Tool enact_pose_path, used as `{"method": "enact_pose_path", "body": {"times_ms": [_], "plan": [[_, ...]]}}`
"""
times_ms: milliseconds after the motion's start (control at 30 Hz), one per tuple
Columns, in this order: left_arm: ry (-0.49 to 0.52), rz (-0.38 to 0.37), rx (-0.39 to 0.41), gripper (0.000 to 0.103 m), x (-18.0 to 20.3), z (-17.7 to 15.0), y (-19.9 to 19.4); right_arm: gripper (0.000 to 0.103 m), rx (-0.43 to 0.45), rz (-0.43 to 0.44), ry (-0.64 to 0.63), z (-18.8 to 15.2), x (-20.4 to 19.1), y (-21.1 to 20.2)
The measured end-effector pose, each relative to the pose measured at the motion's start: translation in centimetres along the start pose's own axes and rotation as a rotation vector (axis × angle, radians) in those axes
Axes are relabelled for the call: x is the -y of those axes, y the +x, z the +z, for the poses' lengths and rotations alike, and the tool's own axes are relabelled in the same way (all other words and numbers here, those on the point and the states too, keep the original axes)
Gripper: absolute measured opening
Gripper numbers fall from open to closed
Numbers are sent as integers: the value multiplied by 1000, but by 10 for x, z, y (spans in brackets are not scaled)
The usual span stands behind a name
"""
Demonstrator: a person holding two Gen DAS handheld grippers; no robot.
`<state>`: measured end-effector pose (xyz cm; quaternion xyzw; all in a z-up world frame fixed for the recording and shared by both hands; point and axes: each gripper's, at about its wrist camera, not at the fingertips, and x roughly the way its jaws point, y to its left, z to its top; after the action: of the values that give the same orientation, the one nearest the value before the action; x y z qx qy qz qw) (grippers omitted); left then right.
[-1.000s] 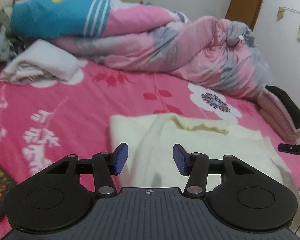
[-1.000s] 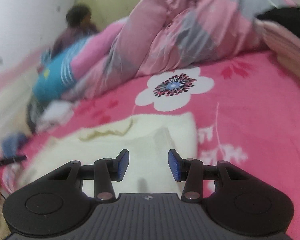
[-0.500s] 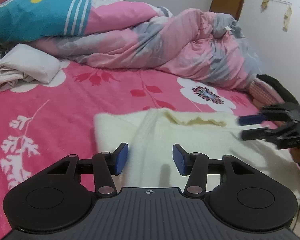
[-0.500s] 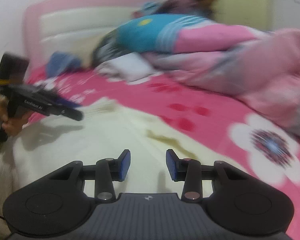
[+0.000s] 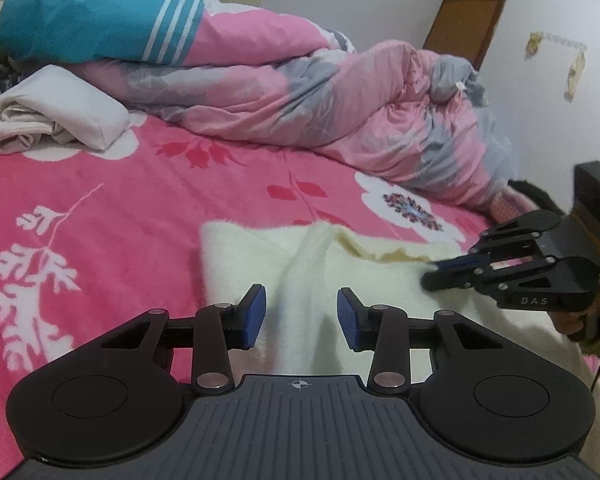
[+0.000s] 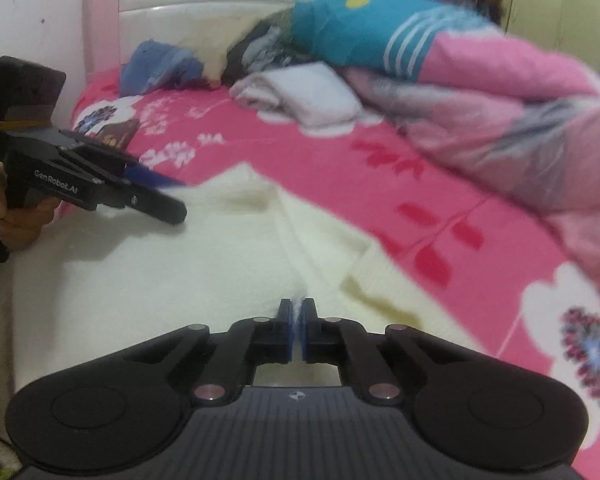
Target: Fold clothes
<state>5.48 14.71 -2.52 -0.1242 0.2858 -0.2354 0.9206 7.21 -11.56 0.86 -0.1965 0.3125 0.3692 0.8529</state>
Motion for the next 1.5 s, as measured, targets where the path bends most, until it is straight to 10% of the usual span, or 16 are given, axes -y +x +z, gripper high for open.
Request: {"method": "enact_pose_path", "body": {"times_ms": [700,1000,1300,1500], "plan": [[135,137,-31,28,18,-4,9,3,-20,-232,-50,-16,-8,45],[169,155,-30,28,22,-7,10,6,150,-431,291,-33,80,-99],[166,185,-44,29,24,-3,14,7,2,-220,64,-67,30,-72],[178,188,-40,29,25,-5,13,7,-7,-252,65,-64,40,-51]]}}
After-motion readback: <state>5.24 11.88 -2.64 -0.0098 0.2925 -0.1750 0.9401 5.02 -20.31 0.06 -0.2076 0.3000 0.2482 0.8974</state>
